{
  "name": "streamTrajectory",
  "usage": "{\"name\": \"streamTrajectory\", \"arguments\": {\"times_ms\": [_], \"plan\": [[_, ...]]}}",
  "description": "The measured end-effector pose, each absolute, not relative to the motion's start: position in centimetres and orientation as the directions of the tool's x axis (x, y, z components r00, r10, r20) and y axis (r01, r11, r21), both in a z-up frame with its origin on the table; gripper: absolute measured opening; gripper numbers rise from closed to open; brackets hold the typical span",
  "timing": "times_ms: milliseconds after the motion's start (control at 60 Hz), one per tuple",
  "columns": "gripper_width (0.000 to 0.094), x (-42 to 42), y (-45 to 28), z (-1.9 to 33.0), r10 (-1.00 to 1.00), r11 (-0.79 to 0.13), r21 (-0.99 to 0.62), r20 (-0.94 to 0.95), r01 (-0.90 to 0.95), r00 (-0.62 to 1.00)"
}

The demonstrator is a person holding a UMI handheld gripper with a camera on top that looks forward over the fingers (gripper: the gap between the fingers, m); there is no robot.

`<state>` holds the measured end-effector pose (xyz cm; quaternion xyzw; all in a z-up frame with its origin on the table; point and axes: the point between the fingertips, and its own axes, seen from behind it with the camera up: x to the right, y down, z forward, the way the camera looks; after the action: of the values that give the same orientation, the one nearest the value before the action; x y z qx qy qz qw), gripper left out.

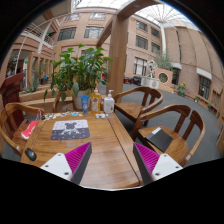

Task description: Arrange mouse

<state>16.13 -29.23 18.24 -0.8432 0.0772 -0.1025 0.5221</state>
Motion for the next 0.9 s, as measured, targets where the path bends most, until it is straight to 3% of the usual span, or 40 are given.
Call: {"name": "streamTrajectory", "arguments": {"times_ms": [167,317,483,683,900], "plan": [[0.085,16.1,-30.0,16.0,-0.224,-0.479,-0.878,0.112,-0.009,0.968],[0.0851,13.9,-31.7,11.0,-0.171,-0.549,-0.836,0.125,0.011,0.977],[0.0856,6.1,-33.5,5.1,0.002,-0.621,-0.778,0.121,0.096,0.993],[0.0852,-7.1,-31.7,2.6,0.262,-0.574,-0.792,0.063,0.208,0.963],[0.0854,-18.1,-26.7,1.1,0.393,-0.545,-0.81,-0.016,0.219,0.919]]}}
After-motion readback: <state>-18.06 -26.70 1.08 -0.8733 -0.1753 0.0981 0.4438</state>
